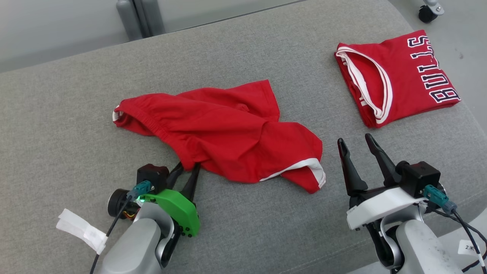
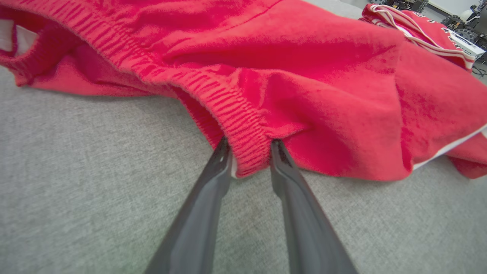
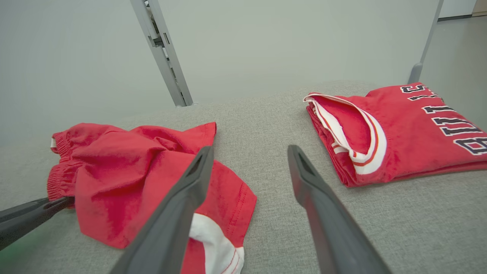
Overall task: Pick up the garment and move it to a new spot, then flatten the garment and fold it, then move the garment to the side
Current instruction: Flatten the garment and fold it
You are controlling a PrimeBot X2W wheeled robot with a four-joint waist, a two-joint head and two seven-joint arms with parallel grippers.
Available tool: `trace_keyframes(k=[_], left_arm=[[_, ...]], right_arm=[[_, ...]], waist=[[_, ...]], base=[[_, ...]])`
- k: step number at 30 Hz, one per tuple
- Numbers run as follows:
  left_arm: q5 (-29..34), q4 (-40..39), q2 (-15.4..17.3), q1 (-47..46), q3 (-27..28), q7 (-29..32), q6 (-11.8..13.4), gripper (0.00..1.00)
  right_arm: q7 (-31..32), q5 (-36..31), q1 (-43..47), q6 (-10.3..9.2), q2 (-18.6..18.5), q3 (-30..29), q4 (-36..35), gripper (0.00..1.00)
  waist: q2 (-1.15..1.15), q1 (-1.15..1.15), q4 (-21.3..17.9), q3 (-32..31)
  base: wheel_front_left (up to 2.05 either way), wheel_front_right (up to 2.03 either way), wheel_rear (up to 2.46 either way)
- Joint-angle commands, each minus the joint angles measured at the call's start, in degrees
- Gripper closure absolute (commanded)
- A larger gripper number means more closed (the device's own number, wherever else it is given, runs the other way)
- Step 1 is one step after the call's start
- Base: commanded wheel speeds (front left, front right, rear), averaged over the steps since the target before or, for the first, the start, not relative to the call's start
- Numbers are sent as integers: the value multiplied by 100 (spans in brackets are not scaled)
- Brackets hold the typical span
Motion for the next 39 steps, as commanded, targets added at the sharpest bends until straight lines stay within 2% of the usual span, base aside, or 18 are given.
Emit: trace_keyframes(k=[1,9,13,17,21,26,29,34,39], left_arm=[[-36,12,-5,-71,48,-39,-44,100],[-262,-688,-49,337,464,-46,-140,100],[-324,-1124,73,671,451,-7,-180,100],[-374,-1627,353,974,365,404,-150,100],[-441,-2224,710,1296,238,1202,12,100],[-599,-2987,1089,1536,312,2164,425,100],[-657,-3111,1189,1461,339,2554,604,100],[-601,-2750,1223,1149,422,2724,787,100],[-624,-2189,1079,905,542,2550,920,100]], right_arm=[[-36,7,-43,-7,-1,-17,18,0],[-38,-55,93,-7,-37,-133,3,0],[18,-68,113,-7,-61,-140,-29,0],[71,-80,140,-7,-75,-128,-68,0],[113,-105,160,-7,-40,-115,-102,0],[123,-115,166,-7,-8,-102,-121,0],[108,-104,115,-7,9,-55,-118,0],[84,-60,63,-7,-19,-27,-71,0],[71,-34,36,-7,-46,-4,-28,0]], waist=[[0,0,8,-5],[0,0,315,-102],[0,0,588,-197],[0,0,849,-274],[0,0,1036,-317],[0,0,1135,-285],[0,0,1108,-232],[0,0,1006,-217],[0,0,875,-271]], base=[[0,0,0],[0,0,0],[0,0,0],[0,0,0],[0,0,0],[0,0,0],[0,0,0],[0,0,0],[0,0,0]])
